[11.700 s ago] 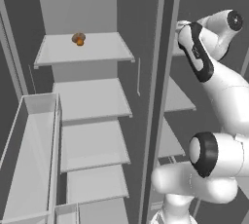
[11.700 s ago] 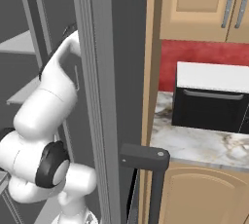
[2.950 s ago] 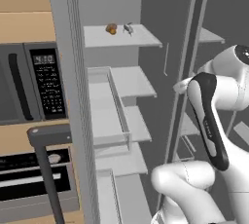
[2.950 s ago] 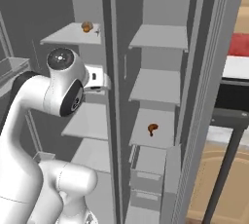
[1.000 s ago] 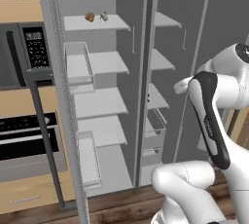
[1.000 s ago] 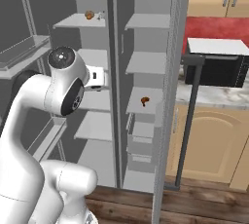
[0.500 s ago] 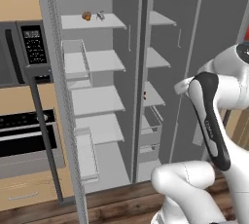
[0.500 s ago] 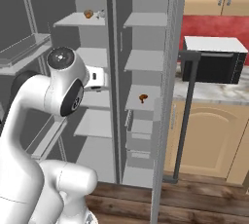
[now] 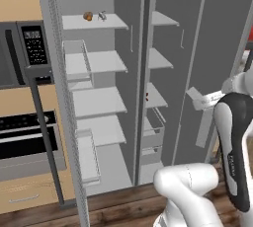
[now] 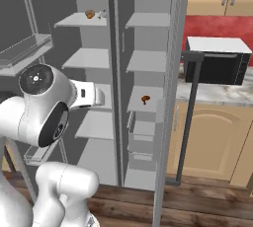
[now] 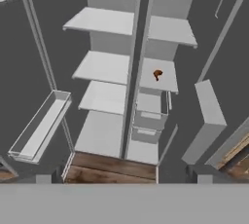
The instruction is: Pick up the frozen fish from the freezer, place it on any shelf in the fridge, and close the fridge and freezer doors when done.
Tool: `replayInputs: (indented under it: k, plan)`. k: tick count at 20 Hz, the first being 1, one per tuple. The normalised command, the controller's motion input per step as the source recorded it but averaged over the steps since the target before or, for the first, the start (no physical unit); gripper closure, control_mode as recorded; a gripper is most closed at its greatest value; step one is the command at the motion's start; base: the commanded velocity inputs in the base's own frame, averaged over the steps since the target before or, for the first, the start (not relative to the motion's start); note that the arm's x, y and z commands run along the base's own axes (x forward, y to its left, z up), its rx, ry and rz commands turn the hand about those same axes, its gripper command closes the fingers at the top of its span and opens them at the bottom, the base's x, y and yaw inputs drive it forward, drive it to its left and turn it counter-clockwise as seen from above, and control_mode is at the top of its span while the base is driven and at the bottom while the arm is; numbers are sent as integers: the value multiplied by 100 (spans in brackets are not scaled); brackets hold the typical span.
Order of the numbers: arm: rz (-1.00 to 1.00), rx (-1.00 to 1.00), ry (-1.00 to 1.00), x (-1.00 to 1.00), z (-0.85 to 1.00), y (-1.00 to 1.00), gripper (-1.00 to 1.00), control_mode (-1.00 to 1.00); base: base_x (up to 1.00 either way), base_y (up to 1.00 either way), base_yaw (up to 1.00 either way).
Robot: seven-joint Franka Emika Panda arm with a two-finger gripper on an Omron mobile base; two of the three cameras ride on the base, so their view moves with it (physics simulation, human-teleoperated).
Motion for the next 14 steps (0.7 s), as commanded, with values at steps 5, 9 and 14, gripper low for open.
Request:
replayInputs:
  k: [5,9,14]
  plan:
    - [0,0,-46,-99,26,59,-100,-100,0,0,0]
    - [-11,0,-23,-32,-6,100,-100,-100,0,0,0]
    - [-23,8,-16,0,-38,100,-100,-100,0,0,0]
